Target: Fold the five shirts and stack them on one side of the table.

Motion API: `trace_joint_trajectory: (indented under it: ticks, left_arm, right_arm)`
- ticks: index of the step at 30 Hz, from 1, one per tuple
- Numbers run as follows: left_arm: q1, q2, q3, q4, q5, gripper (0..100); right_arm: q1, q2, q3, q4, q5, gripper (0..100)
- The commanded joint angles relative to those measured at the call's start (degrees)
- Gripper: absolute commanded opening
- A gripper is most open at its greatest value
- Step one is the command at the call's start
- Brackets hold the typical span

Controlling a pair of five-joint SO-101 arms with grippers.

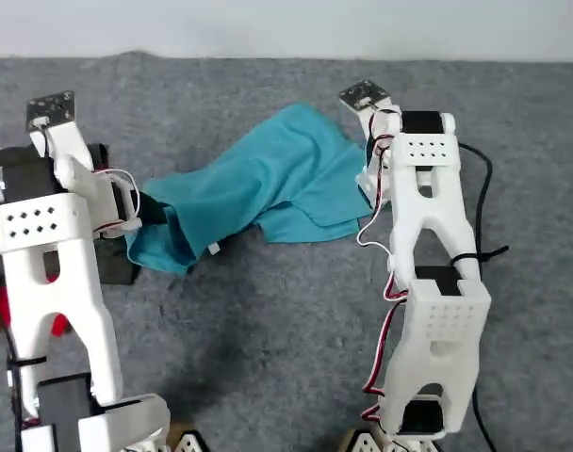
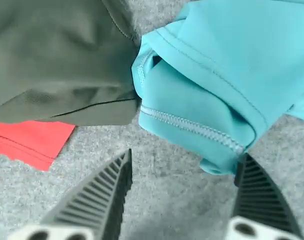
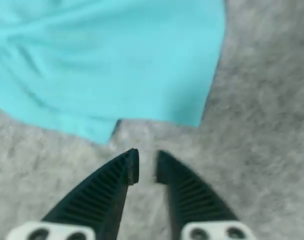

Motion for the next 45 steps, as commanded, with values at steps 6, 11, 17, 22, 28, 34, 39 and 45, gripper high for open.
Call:
trace_joint_trajectory:
  ticks: [6,11,17,22,28,34,39,45]
  left_arm:
    - [0.00,-7.30,0.04,1.67,0.79,32]
    - [-0.09,-12.40,0.04,1.67,0.62,32]
    - [-0.18,-16.35,0.13,1.67,0.62,32]
    - [-0.18,-17.05,4.00,1.67,0.62,32]
    - [-0.18,-17.14,8.57,1.67,0.88,32]
    - [-0.18,-17.14,8.57,1.67,0.88,32]
    - [-0.09,-17.14,8.75,1.67,0.88,32]
    - [0.26,-17.05,8.75,1.67,0.79,32]
  right_arm:
    - [2.51,1.98,-2.55,-10.42,0.79,28.4]
    - [2.51,8.31,-2.64,-12.53,0.62,28.4]
    - [2.51,13.23,-2.64,-14.99,0.88,24.2]
    - [2.51,13.58,-2.64,-15.25,0.97,1.3]
    - [4.79,13.58,-2.64,-13.67,1.76,0.6]
    - [8.04,11.82,-2.64,-8.40,8.53,0.9]
    - [10.68,4.35,-2.55,-2.33,8.53,0.9]
    - [12.44,-5.32,-2.37,7.60,8.53,0.9]
